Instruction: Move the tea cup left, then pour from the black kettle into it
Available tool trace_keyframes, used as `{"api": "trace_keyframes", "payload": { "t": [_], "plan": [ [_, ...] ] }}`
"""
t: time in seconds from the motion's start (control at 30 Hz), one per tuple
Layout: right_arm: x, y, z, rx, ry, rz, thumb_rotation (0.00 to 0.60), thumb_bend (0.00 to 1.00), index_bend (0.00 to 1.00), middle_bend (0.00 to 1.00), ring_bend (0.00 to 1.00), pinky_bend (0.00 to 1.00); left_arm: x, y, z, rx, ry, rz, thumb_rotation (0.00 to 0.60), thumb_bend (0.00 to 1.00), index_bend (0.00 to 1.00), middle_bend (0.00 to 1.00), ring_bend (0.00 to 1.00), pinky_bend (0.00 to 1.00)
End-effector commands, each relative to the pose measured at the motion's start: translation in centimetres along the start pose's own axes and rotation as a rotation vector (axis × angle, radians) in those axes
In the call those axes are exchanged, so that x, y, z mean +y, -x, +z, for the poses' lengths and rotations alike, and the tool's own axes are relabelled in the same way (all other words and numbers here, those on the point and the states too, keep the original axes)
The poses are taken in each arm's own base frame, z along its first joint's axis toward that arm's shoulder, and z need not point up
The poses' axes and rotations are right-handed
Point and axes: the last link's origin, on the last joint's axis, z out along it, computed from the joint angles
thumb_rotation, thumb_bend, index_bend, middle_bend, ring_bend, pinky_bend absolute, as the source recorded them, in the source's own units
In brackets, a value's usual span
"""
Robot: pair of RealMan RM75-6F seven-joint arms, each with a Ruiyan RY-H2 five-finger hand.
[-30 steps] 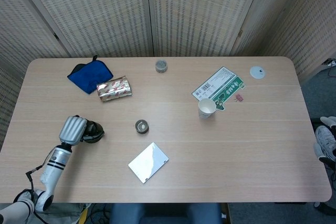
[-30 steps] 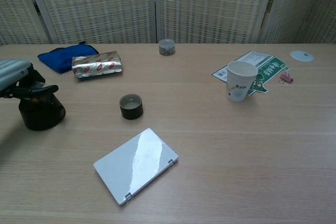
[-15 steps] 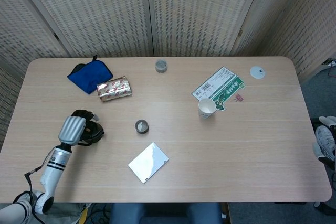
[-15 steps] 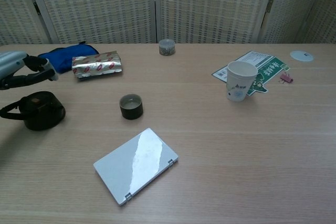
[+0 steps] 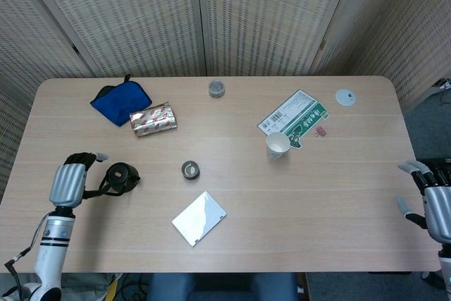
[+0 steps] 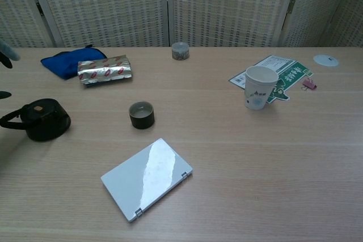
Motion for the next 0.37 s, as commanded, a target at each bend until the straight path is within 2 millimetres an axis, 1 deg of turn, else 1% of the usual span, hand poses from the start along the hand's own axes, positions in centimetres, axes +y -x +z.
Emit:
{"api": "trace_keyframes", "payload": {
  "t": [0.03,0.23,0.37],
  "plan": [
    [-0.5,1.1,-0.1,-0.026,-0.036,0.012,0.600,0.26,0.26,0.24,0.16,0.19,-1.5,-1.8,-2.5,0.012,-0.079,0.040,0.600,0.15,0.34,0.37,0.28,0.22],
    [-0.7,2.7,-0.5,-0.032,-0.053,0.009,0.600,0.26,0.26,0.27,0.16,0.19,-2.3,-2.7,-5.6,0.009,-0.123,0.053,0.600,0.15,0.34,0.37,0.28,0.22],
    [-0.7,3.5,-0.8,-0.041,-0.047,0.024,0.600,0.26,0.26,0.27,0.16,0.19,-2.5,-2.9,-7.1,0.025,-0.131,0.061,0.600,0.15,0.35,0.37,0.28,0.22]
  ]
}}
